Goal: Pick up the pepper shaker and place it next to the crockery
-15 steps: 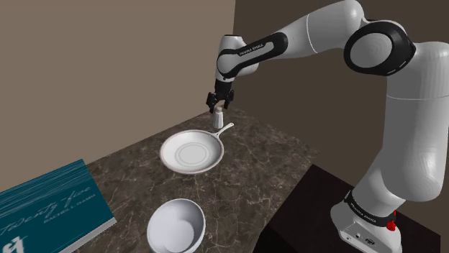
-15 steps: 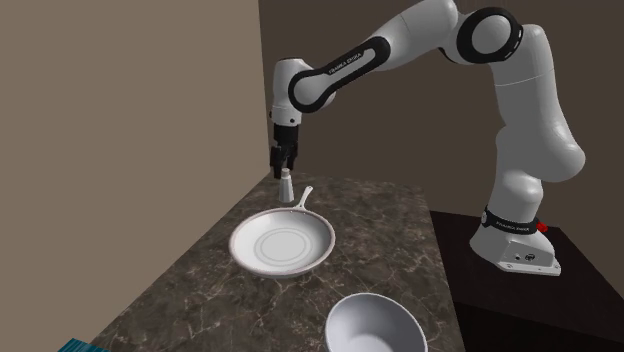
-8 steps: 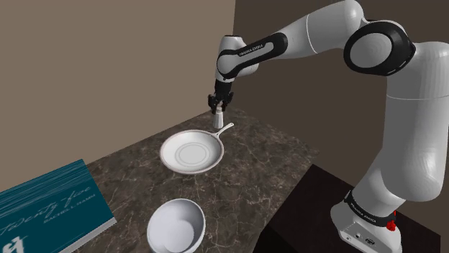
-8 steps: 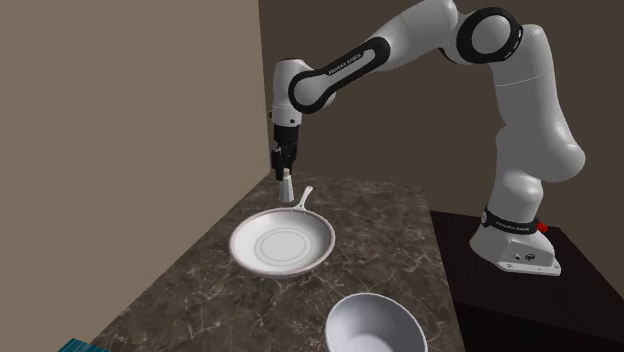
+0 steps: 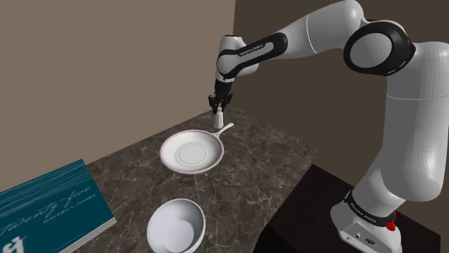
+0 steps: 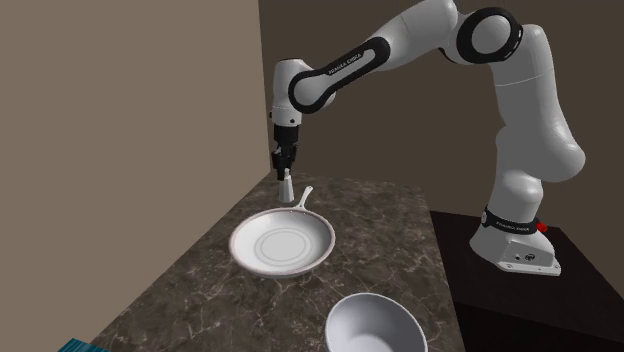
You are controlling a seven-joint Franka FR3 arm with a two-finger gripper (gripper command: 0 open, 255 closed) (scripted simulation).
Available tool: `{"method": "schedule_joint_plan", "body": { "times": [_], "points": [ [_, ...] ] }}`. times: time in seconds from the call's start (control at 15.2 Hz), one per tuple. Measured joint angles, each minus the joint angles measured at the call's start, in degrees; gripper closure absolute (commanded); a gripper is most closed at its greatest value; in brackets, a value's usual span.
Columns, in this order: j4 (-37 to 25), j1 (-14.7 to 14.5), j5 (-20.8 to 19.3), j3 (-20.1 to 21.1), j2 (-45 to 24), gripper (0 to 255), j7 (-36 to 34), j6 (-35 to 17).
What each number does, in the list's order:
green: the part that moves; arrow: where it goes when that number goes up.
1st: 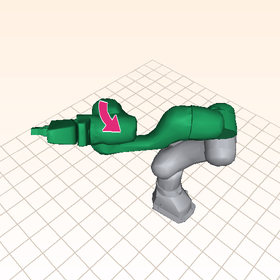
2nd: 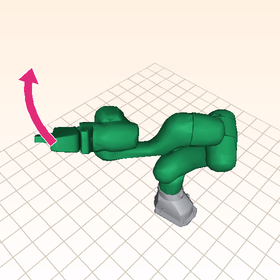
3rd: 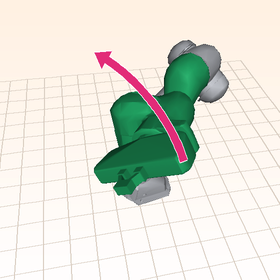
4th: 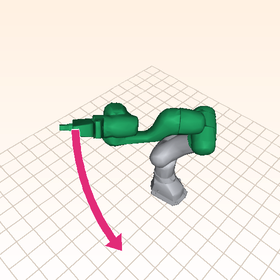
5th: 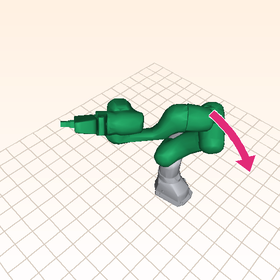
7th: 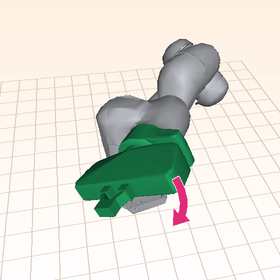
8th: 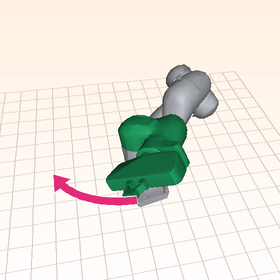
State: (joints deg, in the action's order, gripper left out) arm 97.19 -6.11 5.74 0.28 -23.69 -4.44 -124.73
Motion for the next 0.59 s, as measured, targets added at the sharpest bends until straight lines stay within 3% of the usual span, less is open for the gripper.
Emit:
{"method": "schedule_joint_plan", "body": {
  "times": [0.59],
  "points": [
    [-2.7, 0.0, -0.2, -0.1, 1.9, 255, -0.4, 4.6]
  ]
}}
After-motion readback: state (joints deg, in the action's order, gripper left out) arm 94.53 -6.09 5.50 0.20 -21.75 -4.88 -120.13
